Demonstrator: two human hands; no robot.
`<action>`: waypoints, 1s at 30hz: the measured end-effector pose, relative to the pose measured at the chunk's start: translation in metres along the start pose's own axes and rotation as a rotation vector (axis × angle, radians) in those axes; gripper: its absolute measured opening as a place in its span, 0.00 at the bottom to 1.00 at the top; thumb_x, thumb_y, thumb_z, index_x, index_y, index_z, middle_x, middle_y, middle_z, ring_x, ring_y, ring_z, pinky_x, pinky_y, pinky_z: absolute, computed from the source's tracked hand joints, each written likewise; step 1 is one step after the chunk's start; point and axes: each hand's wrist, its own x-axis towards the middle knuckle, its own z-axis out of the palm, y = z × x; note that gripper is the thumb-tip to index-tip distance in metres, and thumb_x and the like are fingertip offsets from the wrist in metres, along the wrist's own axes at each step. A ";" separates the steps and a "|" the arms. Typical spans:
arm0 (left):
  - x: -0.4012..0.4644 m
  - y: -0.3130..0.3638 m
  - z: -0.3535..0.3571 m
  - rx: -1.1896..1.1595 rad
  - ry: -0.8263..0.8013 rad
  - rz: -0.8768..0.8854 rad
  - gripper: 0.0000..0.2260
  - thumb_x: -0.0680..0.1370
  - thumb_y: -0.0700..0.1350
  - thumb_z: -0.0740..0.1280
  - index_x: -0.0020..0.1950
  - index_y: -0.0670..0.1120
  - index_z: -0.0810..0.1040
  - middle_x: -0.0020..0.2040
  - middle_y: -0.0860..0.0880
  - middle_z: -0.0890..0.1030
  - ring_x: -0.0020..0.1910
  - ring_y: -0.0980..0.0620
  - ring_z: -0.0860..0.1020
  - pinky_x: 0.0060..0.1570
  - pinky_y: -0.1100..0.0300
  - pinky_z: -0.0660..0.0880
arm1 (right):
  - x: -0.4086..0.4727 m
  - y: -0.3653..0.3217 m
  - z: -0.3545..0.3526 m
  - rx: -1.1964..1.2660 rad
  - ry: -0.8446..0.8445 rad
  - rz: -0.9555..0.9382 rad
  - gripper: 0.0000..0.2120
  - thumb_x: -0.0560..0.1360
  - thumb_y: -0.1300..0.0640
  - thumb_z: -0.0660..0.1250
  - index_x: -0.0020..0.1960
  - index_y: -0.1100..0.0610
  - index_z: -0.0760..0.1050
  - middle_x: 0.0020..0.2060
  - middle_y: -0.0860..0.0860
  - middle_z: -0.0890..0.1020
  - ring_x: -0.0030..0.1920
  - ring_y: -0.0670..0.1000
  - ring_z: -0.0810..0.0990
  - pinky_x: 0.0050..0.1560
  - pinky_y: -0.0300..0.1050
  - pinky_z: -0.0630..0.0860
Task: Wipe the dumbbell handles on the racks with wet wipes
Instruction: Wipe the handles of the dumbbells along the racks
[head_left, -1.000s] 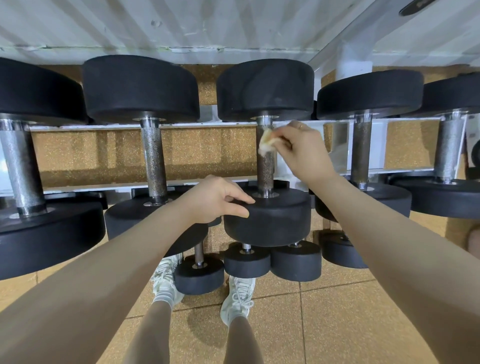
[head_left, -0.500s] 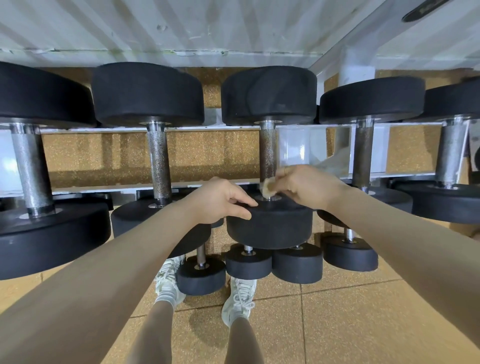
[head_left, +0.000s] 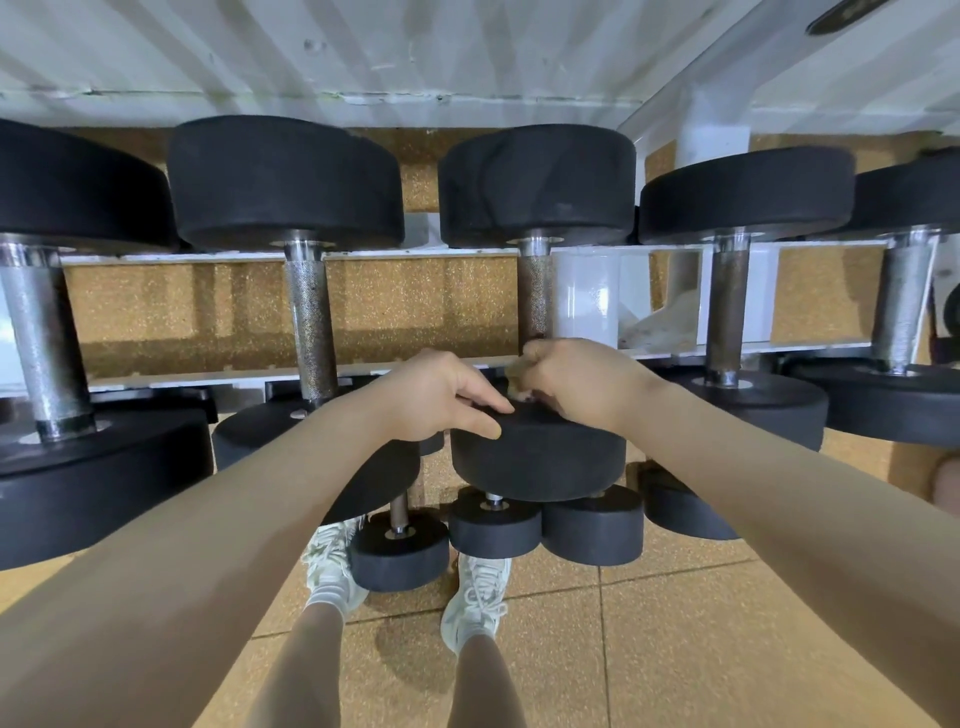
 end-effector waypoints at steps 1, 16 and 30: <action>-0.001 0.000 0.000 -0.002 0.001 0.004 0.14 0.71 0.43 0.72 0.57 0.50 0.80 0.55 0.55 0.79 0.54 0.60 0.76 0.57 0.72 0.70 | -0.001 -0.001 -0.003 -0.008 -0.038 0.005 0.13 0.78 0.62 0.58 0.59 0.56 0.76 0.53 0.53 0.73 0.54 0.54 0.74 0.50 0.45 0.73; -0.005 0.001 0.003 -0.012 0.033 -0.005 0.14 0.71 0.44 0.72 0.56 0.50 0.81 0.56 0.53 0.80 0.54 0.53 0.77 0.60 0.63 0.70 | 0.015 0.008 -0.013 -0.173 0.120 0.158 0.18 0.75 0.64 0.60 0.63 0.54 0.73 0.58 0.53 0.77 0.52 0.56 0.78 0.47 0.45 0.75; -0.004 0.003 0.001 0.045 0.010 -0.013 0.14 0.72 0.46 0.71 0.57 0.52 0.80 0.57 0.55 0.79 0.55 0.57 0.76 0.59 0.65 0.69 | 0.033 0.002 -0.038 -0.133 0.209 0.397 0.19 0.74 0.70 0.57 0.63 0.59 0.71 0.52 0.57 0.78 0.50 0.61 0.78 0.41 0.47 0.67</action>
